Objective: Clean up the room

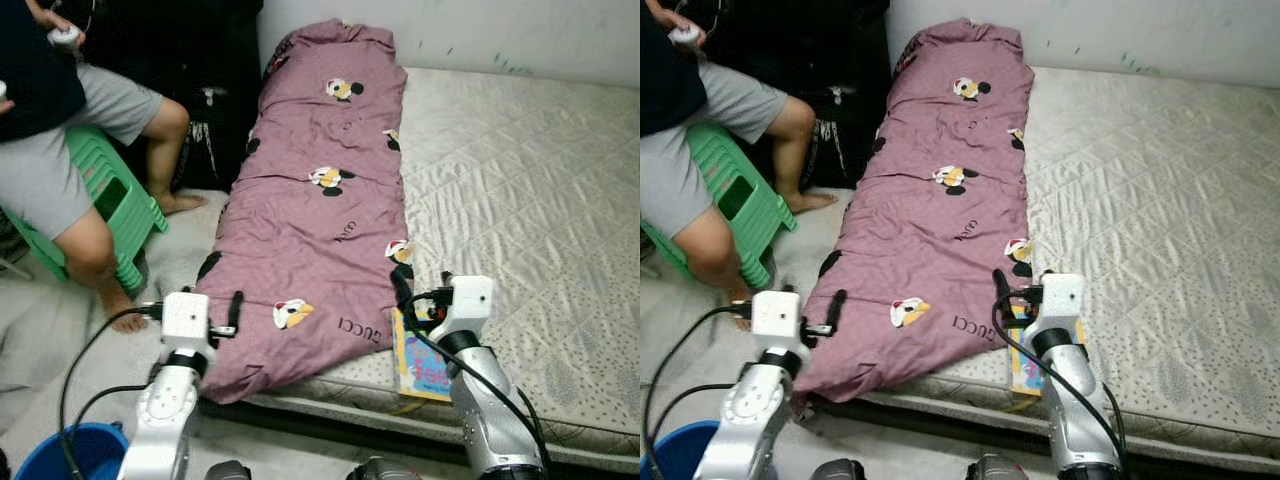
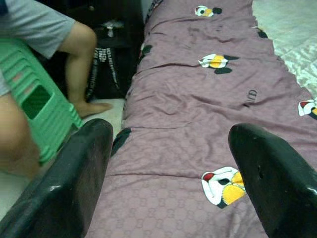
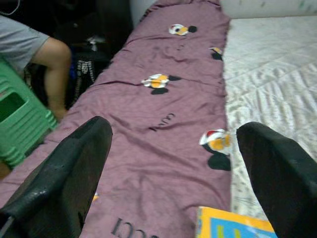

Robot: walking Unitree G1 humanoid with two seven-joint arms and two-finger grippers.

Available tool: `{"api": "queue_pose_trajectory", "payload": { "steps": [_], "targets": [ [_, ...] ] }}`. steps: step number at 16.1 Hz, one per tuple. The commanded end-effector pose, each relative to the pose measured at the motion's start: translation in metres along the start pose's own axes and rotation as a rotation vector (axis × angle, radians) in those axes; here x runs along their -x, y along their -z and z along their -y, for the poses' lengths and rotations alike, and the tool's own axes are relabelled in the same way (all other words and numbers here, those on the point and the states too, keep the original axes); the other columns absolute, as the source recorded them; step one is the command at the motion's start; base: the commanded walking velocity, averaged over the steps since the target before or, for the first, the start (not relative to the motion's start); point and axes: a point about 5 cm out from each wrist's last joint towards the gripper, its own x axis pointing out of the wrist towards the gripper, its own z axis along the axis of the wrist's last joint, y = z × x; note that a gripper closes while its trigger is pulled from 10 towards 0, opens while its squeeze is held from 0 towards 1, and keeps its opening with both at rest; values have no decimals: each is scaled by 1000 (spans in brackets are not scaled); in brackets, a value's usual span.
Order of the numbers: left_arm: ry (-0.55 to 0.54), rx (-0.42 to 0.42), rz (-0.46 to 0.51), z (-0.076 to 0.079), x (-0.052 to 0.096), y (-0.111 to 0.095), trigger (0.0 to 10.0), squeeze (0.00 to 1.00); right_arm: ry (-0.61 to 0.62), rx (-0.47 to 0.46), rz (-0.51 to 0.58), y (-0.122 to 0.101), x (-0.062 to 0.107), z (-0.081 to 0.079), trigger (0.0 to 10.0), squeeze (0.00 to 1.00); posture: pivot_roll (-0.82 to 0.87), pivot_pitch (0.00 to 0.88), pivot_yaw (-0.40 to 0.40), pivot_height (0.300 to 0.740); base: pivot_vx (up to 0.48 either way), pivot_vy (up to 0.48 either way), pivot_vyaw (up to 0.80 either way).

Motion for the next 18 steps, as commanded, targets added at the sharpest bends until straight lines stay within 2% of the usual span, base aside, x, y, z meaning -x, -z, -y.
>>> {"api": "queue_pose_trajectory", "payload": {
  "steps": [1,7,10,18],
  "targets": [
    [17,2,-9,3,0,1,10000,0,17,2,2,-1,2,5,10000,0,-44,87,21,740,0,-281,0],
    [22,3,-10,4,0,2,10000,0,18,1,-1,0,1,6,10000,0,-45,81,18,740,0,-279,0],
    [22,4,-10,5,1,2,10000,0,16,-7,-4,0,1,7,10000,0,-45,78,17,740,0,-277,-550],
    [25,3,-11,5,1,2,10000,0,13,0,-8,1,2,6,10000,0,-46,84,18,740,0,-279,0]
  ]
}}
